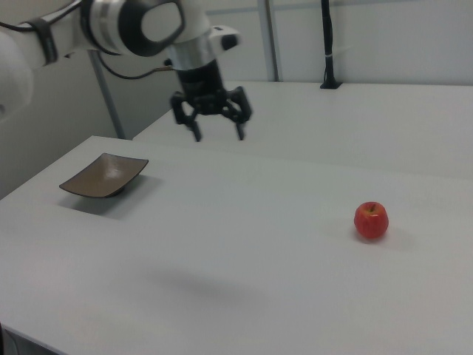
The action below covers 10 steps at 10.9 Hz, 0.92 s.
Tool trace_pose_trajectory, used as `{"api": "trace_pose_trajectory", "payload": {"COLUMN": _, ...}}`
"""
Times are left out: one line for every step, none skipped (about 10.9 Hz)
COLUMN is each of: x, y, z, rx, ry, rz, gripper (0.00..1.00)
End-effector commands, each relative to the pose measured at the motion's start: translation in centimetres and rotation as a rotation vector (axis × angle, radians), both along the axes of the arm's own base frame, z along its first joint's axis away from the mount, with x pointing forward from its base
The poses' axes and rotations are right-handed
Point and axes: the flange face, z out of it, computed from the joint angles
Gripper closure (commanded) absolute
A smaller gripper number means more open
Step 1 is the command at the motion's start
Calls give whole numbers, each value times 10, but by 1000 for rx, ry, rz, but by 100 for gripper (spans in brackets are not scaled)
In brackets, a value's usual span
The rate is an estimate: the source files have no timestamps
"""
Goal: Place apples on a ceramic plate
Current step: 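Move the open gripper over the red apple and lower it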
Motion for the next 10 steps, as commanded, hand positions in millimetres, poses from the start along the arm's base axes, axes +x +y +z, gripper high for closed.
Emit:
{"api": "trace_pose_trajectory", "payload": {"x": 41, "y": -76, "z": -22, "rx": -59, "ry": -109, "rz": -20, "gripper": 0}}
{"api": "trace_pose_trajectory", "payload": {"x": 52, "y": -96, "z": -34, "rx": -78, "ry": -156, "rz": -34, "gripper": 0}}
{"api": "trace_pose_trajectory", "payload": {"x": 61, "y": -117, "z": -46, "rx": -87, "ry": -201, "rz": -62, "gripper": 0}}
{"api": "trace_pose_trajectory", "payload": {"x": 68, "y": -130, "z": -62, "rx": -96, "ry": -217, "rz": -78, "gripper": 0}}
{"api": "trace_pose_trajectory", "payload": {"x": 78, "y": -136, "z": -82, "rx": -100, "ry": -218, "rz": -89, "gripper": 0}}
{"api": "trace_pose_trajectory", "payload": {"x": 86, "y": -146, "z": -103, "rx": -84, "ry": -228, "rz": -112, "gripper": 0}}
{"api": "trace_pose_trajectory", "payload": {"x": 95, "y": -155, "z": -120, "rx": -80, "ry": -268, "rz": -132, "gripper": 0}}
{"api": "trace_pose_trajectory", "payload": {"x": 103, "y": -162, "z": -136, "rx": -59, "ry": -304, "rz": -165, "gripper": 0}}
{"api": "trace_pose_trajectory", "payload": {"x": 110, "y": -168, "z": -153, "rx": -29, "ry": -335, "rz": -226, "gripper": 0}}
{"api": "trace_pose_trajectory", "payload": {"x": 117, "y": -170, "z": -168, "rx": -28, "ry": -362, "rz": -258, "gripper": 0}}
